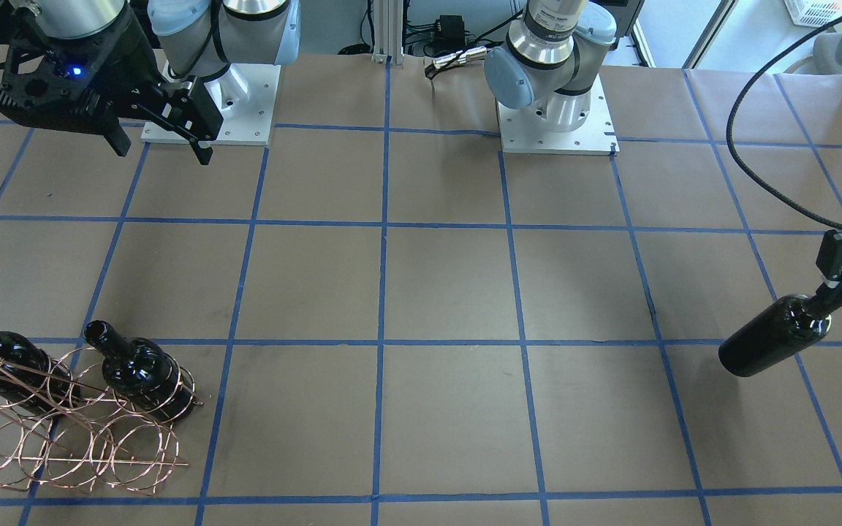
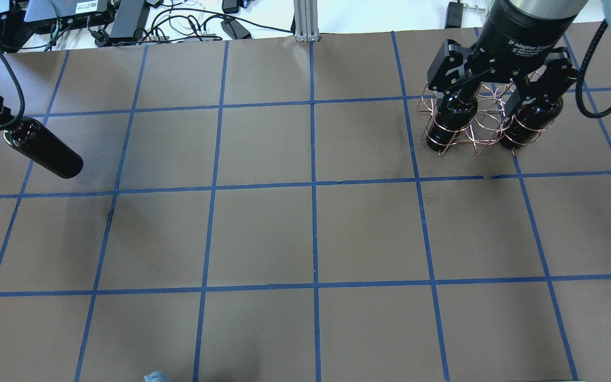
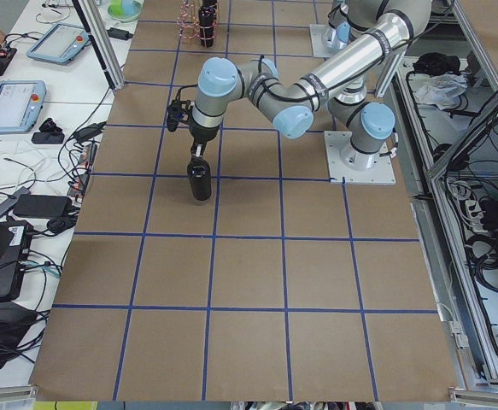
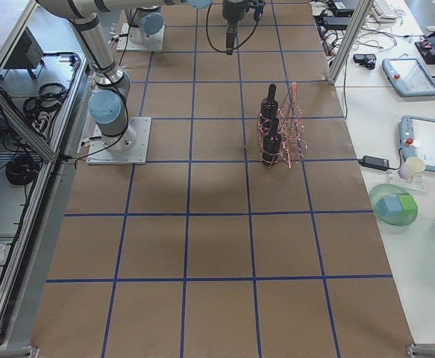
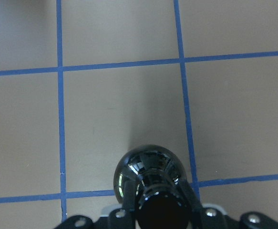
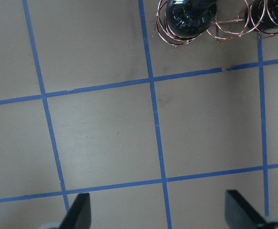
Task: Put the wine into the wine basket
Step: 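Lift the bottle with the left gripper and swing it upright toward the table center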
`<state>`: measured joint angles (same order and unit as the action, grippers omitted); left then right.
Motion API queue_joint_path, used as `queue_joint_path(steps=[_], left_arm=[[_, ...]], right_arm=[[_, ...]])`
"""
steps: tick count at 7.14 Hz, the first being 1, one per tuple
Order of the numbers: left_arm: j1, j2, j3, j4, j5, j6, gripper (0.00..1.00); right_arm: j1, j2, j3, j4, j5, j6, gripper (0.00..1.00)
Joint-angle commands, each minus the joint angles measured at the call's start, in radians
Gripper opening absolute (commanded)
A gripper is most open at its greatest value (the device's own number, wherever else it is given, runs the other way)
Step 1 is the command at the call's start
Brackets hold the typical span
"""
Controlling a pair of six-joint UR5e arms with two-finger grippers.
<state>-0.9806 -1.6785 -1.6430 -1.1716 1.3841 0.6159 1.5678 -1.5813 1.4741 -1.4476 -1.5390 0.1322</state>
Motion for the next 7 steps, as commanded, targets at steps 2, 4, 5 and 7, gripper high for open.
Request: queue_joint_path(steps=[2, 4, 5, 7], left_arm=[[-0.287, 0.140, -0.015, -0.117, 0.117, -0.406, 0.13], [-0.471, 0.184, -0.073, -0.174, 0.153, -0.665, 0.10], [-0.533, 0.195, -0.083, -0.174, 0.154, -0.853, 0.10], [-0.691, 0.195, -0.121, -0.175, 0.258, -1.147, 0.09]], right_arm=[[0.000, 0.000, 0.000, -0.010, -0.004, -0.002, 1.00], [0.000, 0.000, 0.000, -0.011, 0.000, 0.001, 1.00], [0.000, 0.000, 0.000, -0.014, -0.003, 0.000, 1.00], [0.000, 0.003, 0.000, -0.014, 0.003, 0.009, 1.00]])
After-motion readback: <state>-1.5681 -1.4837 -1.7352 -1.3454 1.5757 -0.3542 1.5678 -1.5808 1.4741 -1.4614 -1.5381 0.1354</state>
